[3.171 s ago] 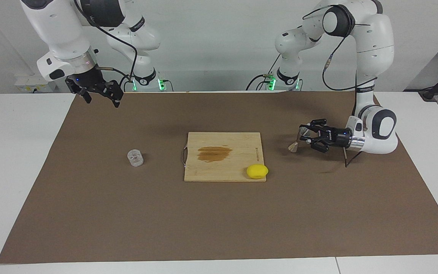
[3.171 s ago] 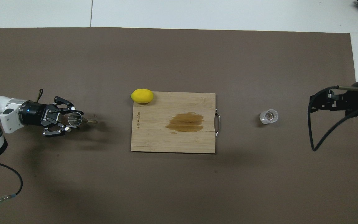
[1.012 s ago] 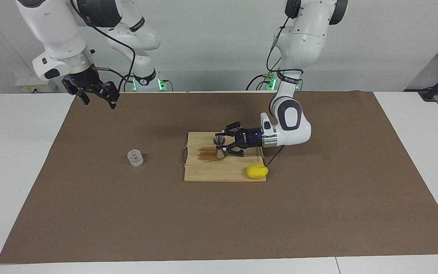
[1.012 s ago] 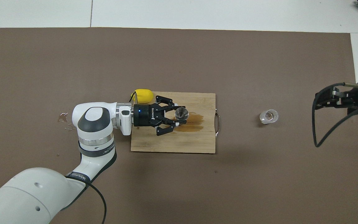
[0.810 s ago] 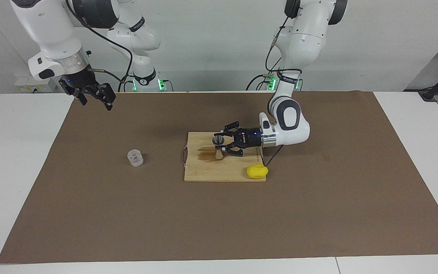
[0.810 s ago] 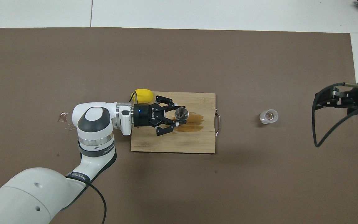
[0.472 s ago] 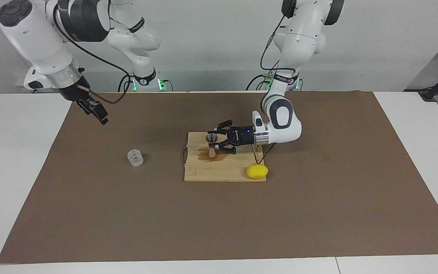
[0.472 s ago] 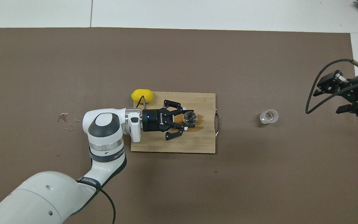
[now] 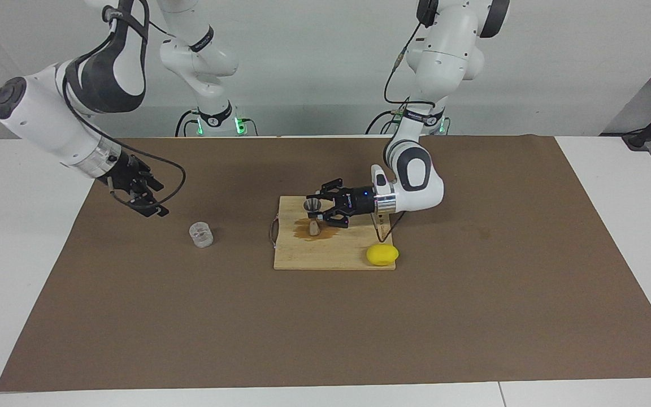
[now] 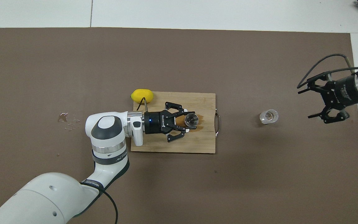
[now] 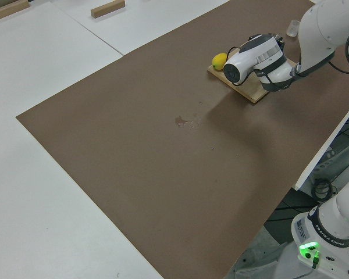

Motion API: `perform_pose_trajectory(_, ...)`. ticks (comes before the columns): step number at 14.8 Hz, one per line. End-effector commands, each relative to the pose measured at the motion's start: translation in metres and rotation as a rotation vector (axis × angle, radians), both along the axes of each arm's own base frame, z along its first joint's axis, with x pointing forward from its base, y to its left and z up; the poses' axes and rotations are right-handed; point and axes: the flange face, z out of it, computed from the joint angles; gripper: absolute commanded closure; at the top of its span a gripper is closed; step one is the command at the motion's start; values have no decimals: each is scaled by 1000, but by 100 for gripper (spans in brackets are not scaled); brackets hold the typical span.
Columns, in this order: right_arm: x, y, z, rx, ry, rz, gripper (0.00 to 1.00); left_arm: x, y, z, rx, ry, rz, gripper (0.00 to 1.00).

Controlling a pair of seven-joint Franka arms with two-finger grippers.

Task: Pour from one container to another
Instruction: 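Set the metal cup on the board while the right gripper moves in, then open the left gripper and withdraw while the right gripper reaches the glass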

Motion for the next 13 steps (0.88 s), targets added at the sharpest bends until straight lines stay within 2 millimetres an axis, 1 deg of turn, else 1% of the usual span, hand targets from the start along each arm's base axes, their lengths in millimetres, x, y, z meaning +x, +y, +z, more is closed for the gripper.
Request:
perform_pose_trajectory(1, -9, -14, -27, 94, 27, -195, 12, -6, 5, -12, 35, -19, 25, 0)
perform_pose_trajectory(2, -12, -17, -41, 138, 36, -246, 12, -4, 8, -12, 37, -19, 32, 0)
perform_pose_trajectory(4, -21, -28, -66, 182, 45, -324, 8, -1, 13, -13, 41, -18, 43, 0)
perform_pose_trajectory(5, -24, -25, -75, 199, 51, -345, 8, 2, 16, -11, 40, -22, 49, 0)
perform_pose_trajectory(7, -30, -27, -94, 231, 55, -413, 6, 11, 33, -10, 32, -25, 62, 0)
perform_pose_trajectory(9, -36, -26, -113, 265, 77, -455, 6, 17, 48, -7, 22, -40, 31, 0)
perform_pose_trajectory(10, -38, -27, -121, 288, 77, -493, 6, 22, 62, -4, 31, -52, 26, 0)
perform_pose_trajectory(11, -40, -26, -128, 308, 78, -527, 7, 23, 73, -4, 33, -55, 11, 0)
perform_pose_trajectory(12, -45, -25, -140, 324, 93, -558, 7, 24, 85, -2, 26, -58, -4, 0)
perform_pose_trajectory(13, -48, -25, -147, 339, 90, -579, 7, 25, 100, 0, 22, -60, -16, 0)
